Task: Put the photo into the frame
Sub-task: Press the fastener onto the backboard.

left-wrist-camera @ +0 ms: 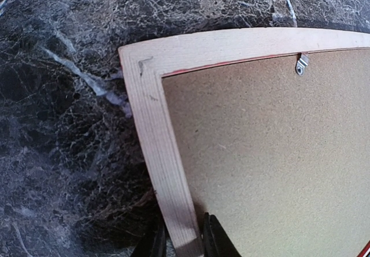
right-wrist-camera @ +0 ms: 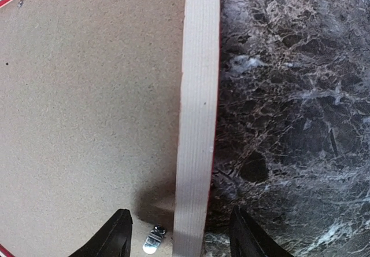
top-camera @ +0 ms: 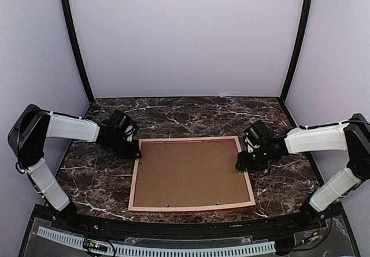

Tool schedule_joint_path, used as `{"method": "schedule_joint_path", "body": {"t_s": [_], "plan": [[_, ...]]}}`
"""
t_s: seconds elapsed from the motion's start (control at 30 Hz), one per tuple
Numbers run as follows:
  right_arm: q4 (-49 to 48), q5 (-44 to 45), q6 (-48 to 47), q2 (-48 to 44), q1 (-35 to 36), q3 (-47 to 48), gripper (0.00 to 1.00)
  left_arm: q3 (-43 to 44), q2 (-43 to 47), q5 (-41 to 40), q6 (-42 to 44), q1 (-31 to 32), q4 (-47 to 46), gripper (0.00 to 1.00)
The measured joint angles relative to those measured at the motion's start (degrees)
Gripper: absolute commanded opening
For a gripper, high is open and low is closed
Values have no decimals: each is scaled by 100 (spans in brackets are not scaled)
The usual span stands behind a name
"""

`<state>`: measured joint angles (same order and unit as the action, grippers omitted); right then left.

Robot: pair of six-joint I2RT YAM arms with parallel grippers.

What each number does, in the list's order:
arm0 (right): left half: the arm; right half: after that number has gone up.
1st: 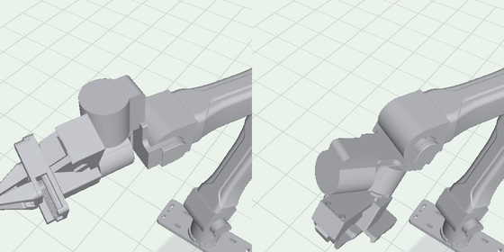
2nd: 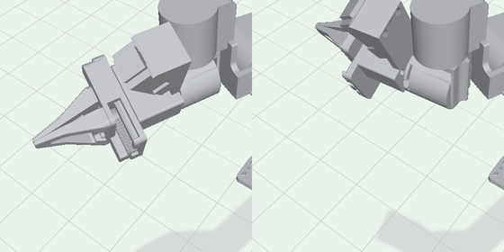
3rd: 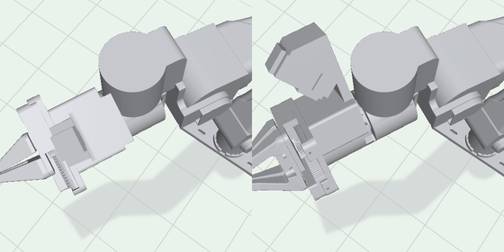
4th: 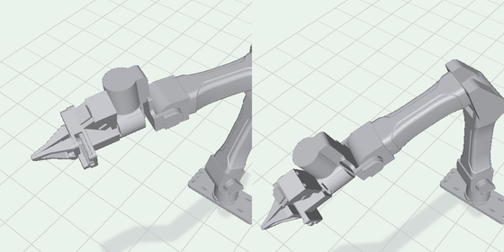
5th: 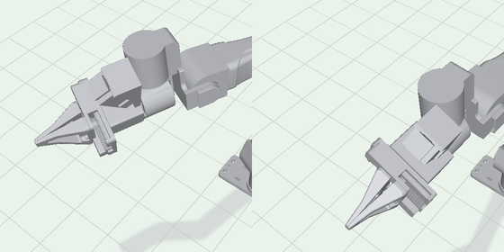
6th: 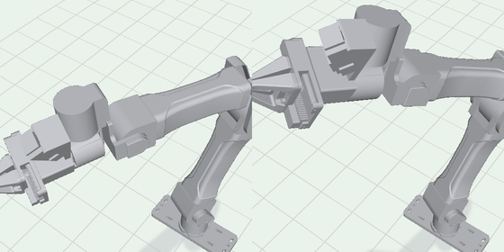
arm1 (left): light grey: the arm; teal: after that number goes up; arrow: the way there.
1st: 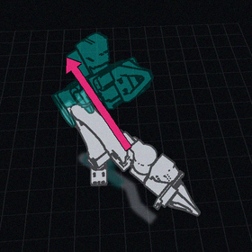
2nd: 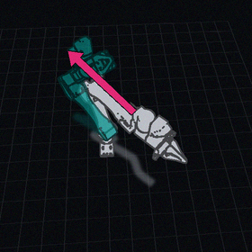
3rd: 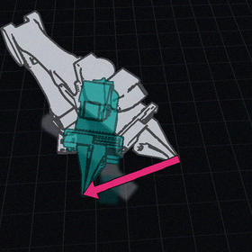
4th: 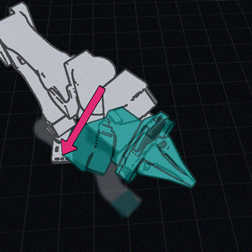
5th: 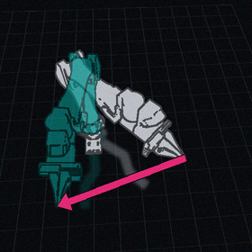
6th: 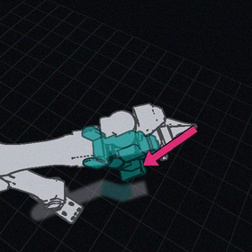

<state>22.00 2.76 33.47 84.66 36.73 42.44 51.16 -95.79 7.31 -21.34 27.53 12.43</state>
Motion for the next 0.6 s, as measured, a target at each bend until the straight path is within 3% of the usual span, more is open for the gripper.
{"method": "schedule_joint_path", "body": {"t_s": [0.27, 0.6], "plan": [[-107, -190, 48, -111, 2, -275, 56, 0, 0, -15, -11, 0, -2, 21], [-249, -299, 92, -142, 7, -337, 37, 0, 0, -28, -11, 0, -4, 21]]}}
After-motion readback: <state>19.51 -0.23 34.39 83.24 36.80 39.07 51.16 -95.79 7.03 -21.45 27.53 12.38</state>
